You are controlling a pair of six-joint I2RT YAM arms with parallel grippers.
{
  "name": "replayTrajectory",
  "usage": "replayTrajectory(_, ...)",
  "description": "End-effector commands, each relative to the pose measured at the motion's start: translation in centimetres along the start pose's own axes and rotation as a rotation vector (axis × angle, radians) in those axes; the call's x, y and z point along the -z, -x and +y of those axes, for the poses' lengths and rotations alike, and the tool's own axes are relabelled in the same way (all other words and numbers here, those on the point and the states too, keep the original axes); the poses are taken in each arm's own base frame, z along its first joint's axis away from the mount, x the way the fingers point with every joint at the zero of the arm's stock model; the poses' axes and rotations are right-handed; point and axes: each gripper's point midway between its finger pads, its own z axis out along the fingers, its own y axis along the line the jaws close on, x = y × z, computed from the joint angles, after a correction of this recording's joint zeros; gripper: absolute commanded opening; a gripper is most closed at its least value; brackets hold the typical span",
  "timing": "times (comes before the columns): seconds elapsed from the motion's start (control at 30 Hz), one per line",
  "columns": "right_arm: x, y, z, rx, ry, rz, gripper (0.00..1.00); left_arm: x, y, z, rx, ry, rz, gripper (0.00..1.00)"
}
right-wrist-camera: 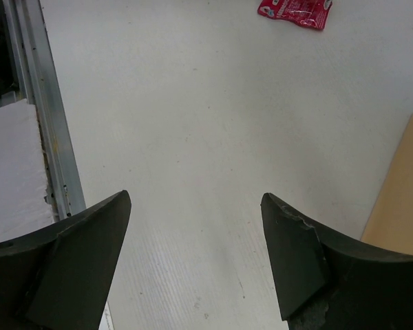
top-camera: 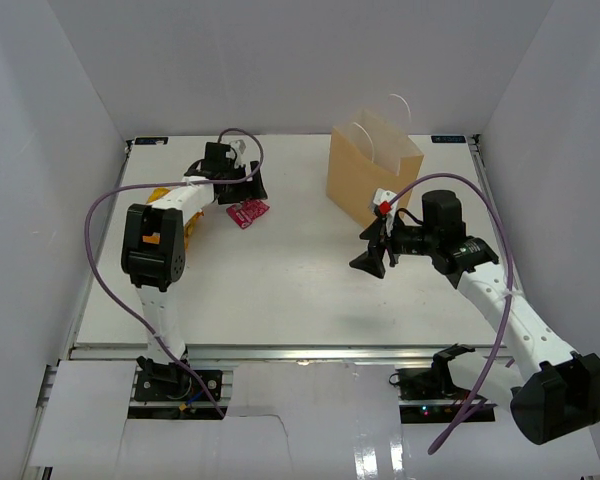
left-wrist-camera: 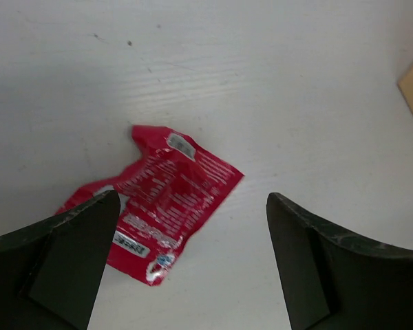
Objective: Place the snacks into the paper bag
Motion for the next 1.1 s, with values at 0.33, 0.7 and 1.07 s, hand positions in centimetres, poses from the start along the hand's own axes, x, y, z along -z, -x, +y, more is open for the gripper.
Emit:
replayTrajectory(0.33, 0.7, 0.2, -0.3, 0.039, -0.053, -0.021, 0.83, -2.7, -2.5, 3.4, -0.113, 0.168, 0.128, 0.94)
replayTrajectory(0.7, 0.5, 0.4, 0.5, 0.053, 0.006, -0.031, 0.83, -2.3, -5.4, 2.5, -0.131, 0.107, 0.189, 0.50)
replayTrajectory(1.07, -0.9, 0.7, 3.5, 0.278, 0.198, -0.024, 0.84, 0.5, -6.9, -1.4, -0.114, -0.100, 0.191, 0.13)
